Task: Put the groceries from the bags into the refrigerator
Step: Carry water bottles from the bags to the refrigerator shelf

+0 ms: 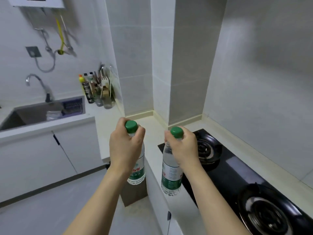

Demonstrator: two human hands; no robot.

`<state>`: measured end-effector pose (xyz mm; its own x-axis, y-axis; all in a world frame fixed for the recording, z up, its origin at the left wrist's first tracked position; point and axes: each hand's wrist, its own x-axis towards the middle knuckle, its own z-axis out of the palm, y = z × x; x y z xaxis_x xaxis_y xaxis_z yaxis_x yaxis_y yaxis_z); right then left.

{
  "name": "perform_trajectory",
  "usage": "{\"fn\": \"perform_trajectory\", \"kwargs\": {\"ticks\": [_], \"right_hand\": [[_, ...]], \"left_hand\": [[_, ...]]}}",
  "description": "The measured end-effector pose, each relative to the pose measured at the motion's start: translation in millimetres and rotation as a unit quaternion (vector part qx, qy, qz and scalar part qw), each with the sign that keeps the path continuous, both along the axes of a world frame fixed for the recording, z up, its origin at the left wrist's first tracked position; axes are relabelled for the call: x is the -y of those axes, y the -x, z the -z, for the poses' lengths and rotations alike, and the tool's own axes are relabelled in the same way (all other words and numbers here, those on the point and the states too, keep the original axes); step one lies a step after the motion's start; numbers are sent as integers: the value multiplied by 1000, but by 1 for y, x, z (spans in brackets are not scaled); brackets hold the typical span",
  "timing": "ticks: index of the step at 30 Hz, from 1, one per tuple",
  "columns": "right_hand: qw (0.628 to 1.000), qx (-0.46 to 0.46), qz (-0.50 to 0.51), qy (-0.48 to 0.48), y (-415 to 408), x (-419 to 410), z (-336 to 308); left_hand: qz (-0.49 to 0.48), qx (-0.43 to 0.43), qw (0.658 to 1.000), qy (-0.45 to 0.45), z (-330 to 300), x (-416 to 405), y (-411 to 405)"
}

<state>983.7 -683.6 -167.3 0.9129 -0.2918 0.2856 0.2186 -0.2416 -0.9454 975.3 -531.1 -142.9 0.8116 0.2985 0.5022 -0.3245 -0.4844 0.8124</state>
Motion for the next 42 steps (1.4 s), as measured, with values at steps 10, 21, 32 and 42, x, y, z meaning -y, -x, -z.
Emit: {"fn": "perform_trajectory", "kwargs": {"ticks": [10, 21, 32, 42], "right_hand": [[984, -5, -175, 25, -11, -85, -2], [925, -1, -380, 13, 49, -229, -15], [820, 29, -571, 35, 173, -374, -29], [698, 50, -714, 23, 309, -461, -32]], "left_hand": [[-153, -2, 988, -14, -4, -74, 36], [-343, 29, 938, -24, -16, -181, 148], [-544, 37, 838, -23, -23, -273, 312], [-703, 29, 711, -24, -17, -305, 462]]}}
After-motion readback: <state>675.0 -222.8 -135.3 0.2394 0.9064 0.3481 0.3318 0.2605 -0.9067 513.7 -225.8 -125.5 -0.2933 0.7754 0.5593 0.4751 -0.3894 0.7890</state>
